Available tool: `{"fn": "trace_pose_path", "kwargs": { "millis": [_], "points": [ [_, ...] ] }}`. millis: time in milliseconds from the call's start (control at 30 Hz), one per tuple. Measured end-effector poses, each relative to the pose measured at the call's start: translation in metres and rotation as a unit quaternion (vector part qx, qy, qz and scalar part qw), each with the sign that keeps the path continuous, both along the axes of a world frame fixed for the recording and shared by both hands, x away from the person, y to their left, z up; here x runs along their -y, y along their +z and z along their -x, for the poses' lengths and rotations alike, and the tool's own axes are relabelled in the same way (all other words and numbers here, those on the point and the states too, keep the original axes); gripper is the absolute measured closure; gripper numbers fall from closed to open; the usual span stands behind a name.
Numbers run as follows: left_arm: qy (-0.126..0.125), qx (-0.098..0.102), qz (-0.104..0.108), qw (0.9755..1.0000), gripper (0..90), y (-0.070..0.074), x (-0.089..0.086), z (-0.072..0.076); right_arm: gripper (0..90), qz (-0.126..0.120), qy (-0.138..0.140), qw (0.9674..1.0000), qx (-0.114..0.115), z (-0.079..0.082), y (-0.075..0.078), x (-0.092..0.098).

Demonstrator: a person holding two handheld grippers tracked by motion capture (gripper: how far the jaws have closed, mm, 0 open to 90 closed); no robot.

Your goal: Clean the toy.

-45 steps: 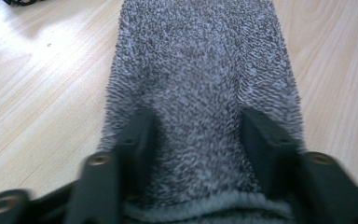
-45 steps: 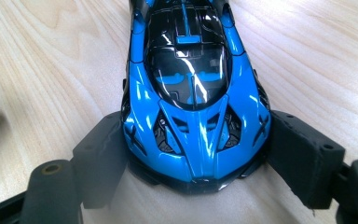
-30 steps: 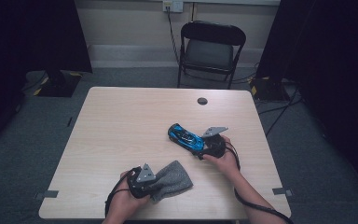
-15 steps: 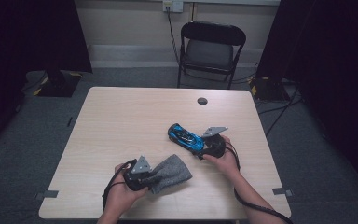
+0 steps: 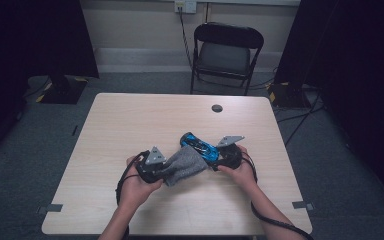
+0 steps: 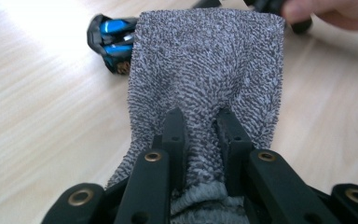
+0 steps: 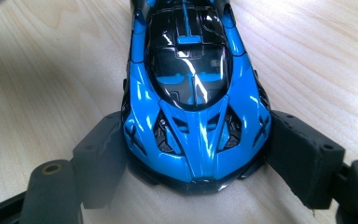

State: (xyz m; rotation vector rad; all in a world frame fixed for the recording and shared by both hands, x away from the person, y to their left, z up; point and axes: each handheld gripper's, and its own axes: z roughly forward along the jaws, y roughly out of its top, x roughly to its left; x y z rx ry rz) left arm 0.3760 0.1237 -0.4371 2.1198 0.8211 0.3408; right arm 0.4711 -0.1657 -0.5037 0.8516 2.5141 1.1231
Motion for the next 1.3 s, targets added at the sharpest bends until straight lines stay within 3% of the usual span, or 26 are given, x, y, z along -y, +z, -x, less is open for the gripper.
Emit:
{"fn": "trace_pose_path", "kwargs": {
  "millis": [300,333,400,600,833,967,1300],
  "points": [
    [0.013,0.008,-0.024,0.9996,76.1,0.0,0.022,-0.03,23.7,0.0,0.0,1.0,-0.001,0.0,0.0,0.0],
    [0.013,0.011,-0.034,0.9993,76.1,-0.001,0.028,-0.037,23.6,0.0,0.0,1.0,-0.001,0.0,0.0,0.0],
    [0.013,0.009,-0.032,0.9994,76.1,-0.002,0.036,-0.044,23.6,0.0,0.0,1.0,-0.001,0.0,0.0,0.0],
    [0.013,0.009,-0.049,0.9987,75.8,-0.01,0.059,-0.058,23.7,0.0,0.0,1.0,0.0,0.0,0.0,0.0],
    [0.01,0.011,-0.083,0.9964,75.2,-0.02,0.081,-0.064,23.7,0.0,0.0,1.0,0.001,0.0,0.0,0.0],
    [0.009,0.012,-0.096,0.9953,75.2,-0.022,0.084,-0.066,23.7,0.0,0.0,1.0,0.001,0.0,0.0,0.0],
    [0.014,0.012,-0.082,0.9964,73.1,-0.025,0.082,-0.067,23.7,0.0,0.0,1.0,0.001,0.0,0.0,0.0]
  ]
}}
